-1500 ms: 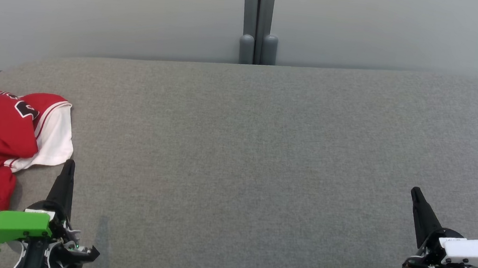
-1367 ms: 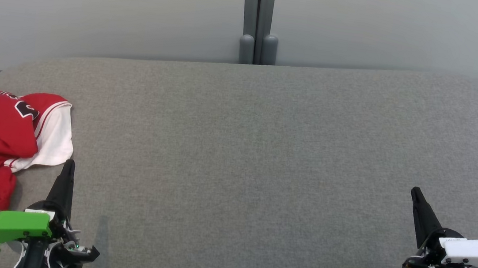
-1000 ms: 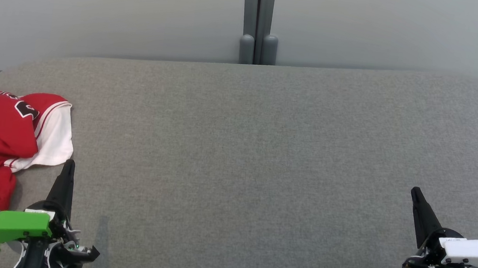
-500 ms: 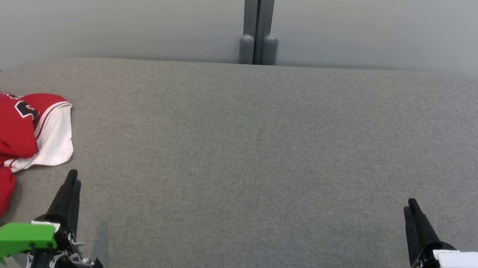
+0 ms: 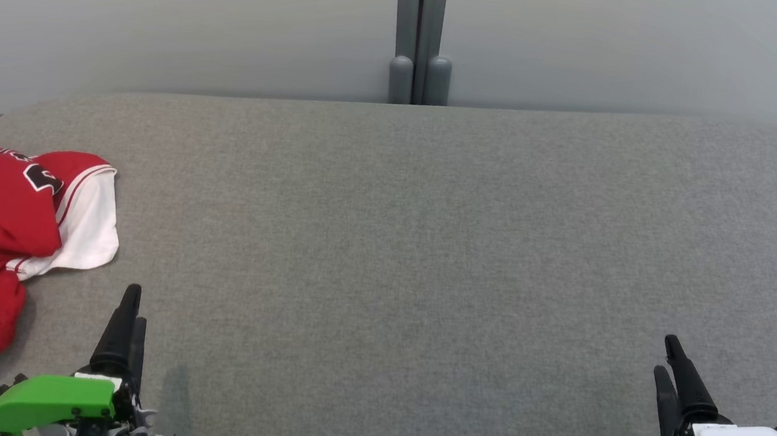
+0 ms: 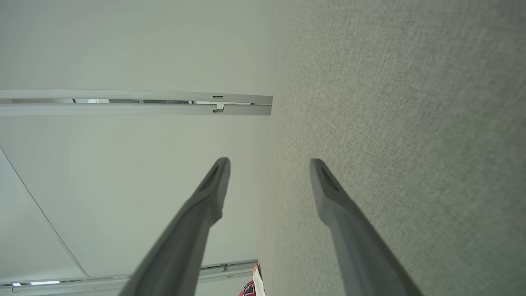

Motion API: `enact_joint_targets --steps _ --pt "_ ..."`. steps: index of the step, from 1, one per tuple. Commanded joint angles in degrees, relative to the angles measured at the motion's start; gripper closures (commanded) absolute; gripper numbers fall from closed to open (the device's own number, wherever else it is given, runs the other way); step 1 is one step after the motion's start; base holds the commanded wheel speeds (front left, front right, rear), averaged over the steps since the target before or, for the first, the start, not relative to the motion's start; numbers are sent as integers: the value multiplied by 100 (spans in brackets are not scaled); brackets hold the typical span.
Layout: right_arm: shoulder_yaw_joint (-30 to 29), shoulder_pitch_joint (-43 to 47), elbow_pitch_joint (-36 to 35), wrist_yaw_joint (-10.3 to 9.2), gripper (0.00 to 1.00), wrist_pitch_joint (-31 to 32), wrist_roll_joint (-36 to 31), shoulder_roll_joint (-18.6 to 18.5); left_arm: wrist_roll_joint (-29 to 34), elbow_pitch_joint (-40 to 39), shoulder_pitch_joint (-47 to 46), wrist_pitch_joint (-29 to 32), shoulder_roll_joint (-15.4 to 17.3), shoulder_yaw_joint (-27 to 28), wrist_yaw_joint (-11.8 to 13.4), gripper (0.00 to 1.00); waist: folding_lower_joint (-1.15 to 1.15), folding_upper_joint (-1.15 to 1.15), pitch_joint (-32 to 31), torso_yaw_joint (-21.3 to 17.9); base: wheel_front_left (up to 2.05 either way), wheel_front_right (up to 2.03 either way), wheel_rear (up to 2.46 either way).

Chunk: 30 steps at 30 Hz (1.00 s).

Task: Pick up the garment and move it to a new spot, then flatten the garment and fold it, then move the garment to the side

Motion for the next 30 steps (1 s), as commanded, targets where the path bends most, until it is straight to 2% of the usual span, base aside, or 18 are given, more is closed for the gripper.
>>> enact_joint_targets --steps 1,11,30 --pt "-16 -56 -141 0 0 -75 -172 -51 122 -139 -43 -71 21 -52 -26 0 0 0 1 0 0 0 0" --pt "-125 -51 -402 1 0 -323 -1169 -64 880 -281 -111 -316 30 -212 -47 0 0 0 13 1 0 0 0" --pt "39 101 -1108 1 0 -728 -4011 -82 3275 -581 31 -719 47 -424 111 0 0 0 66 -4 0 0 0"
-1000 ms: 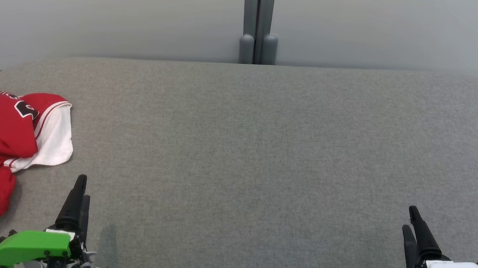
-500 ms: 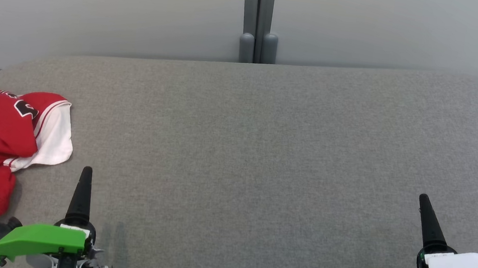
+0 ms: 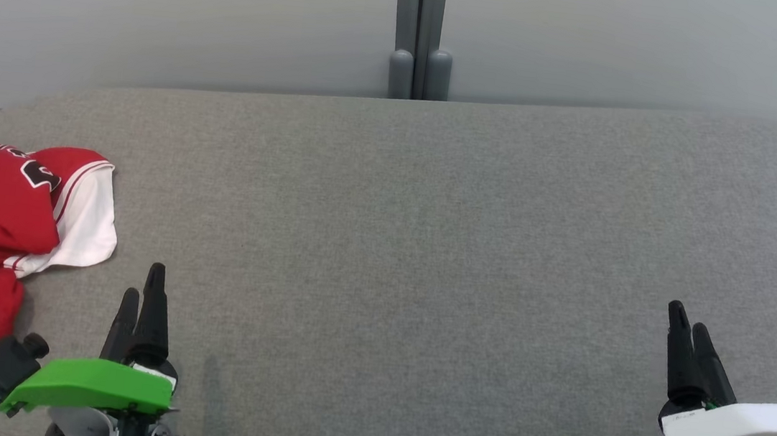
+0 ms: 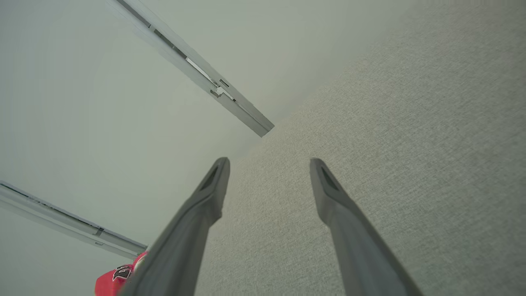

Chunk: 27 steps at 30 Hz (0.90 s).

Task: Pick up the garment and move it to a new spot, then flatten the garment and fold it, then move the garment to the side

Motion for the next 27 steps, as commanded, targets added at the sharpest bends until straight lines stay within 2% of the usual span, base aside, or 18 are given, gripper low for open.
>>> enact_joint_targets --steps 1,10,27 --pt "27 -9 -138 1 0 -61 -290 -42 228 -79 25 -55 39 -24 21 0 0 0 3 -1 0 0 0" --pt "148 115 -91 2 0 -246 -1258 -50 1061 141 134 -240 46 -103 23 0 0 0 -7 -6 0 0 0" --pt "286 248 88 2 0 -519 -2399 -64 2125 404 254 -509 57 -294 -34 0 0 0 -41 -2 0 0 0"
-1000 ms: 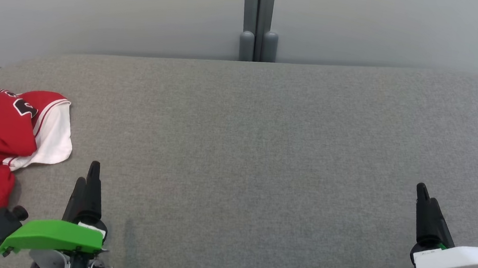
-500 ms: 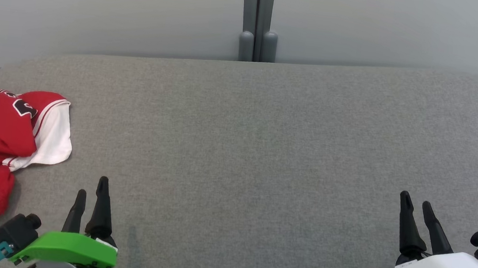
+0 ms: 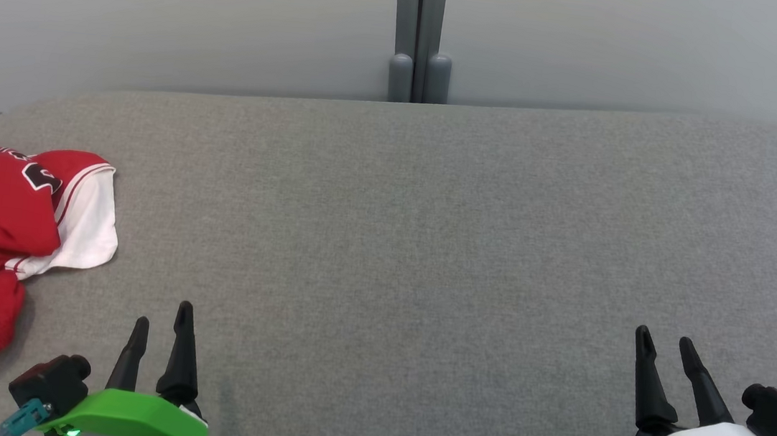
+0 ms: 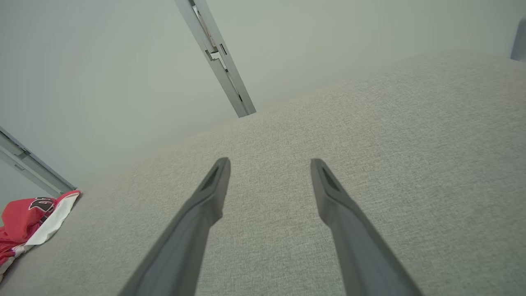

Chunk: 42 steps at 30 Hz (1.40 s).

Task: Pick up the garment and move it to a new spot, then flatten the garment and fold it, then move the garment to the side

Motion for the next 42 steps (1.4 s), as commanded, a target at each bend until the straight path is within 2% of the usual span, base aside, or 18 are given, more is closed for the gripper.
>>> enact_joint_targets --steps 1,27,42 --pt "4 23 -23 2 0 -67 -193 -40 176 -23 45 -63 42 -22 -31 0 0 0 -3 -1 0 0 0" --pt "88 145 31 2 0 -414 -1663 -54 1314 212 136 -413 58 -229 -6 0 0 0 -6 -7 0 0 0" --pt "80 169 -18 2 0 -576 -2286 -62 1896 293 190 -571 63 -280 -9 0 0 0 2 -7 0 0 0"
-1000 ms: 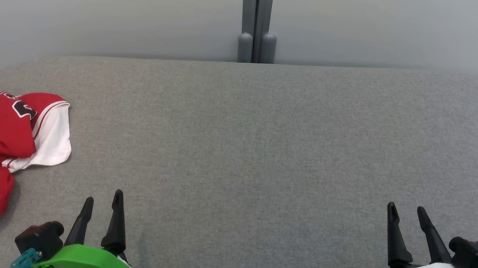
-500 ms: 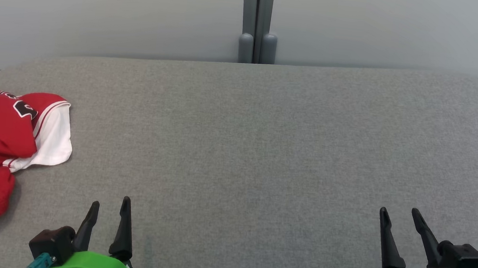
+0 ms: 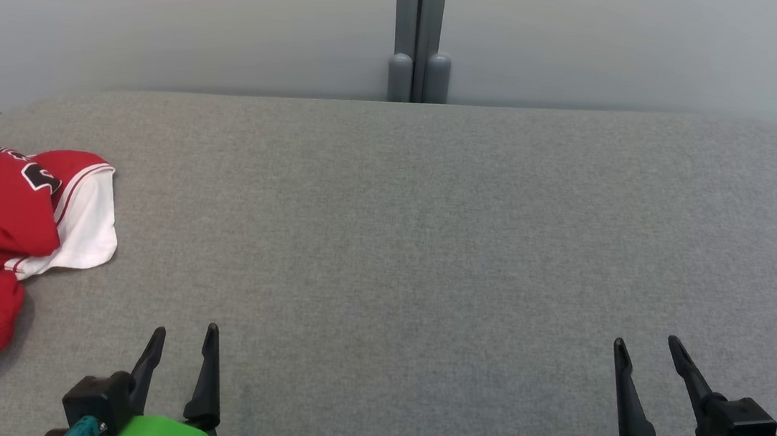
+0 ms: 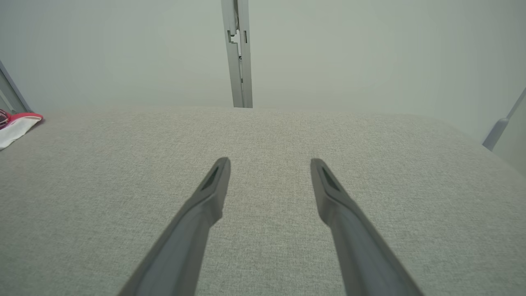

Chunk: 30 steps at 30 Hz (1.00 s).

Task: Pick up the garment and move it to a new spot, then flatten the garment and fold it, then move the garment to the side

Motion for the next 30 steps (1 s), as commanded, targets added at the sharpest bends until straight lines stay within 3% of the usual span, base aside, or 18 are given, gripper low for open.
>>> enact_joint_targets --steps 1,13,30 --pt "-8 44 -49 0 0 -46 -123 -33 132 -6 70 -44 45 -16 -3 0 0 0 0 -4 0 0 0" --pt "16 97 -115 0 0 -168 -577 -38 519 -5 124 -171 49 -61 5 0 0 0 -7 -9 0 0 0" --pt "13 88 -27 0 0 -167 -423 -38 399 99 125 -163 48 -4 -30 0 0 0 -12 23 0 0 0"
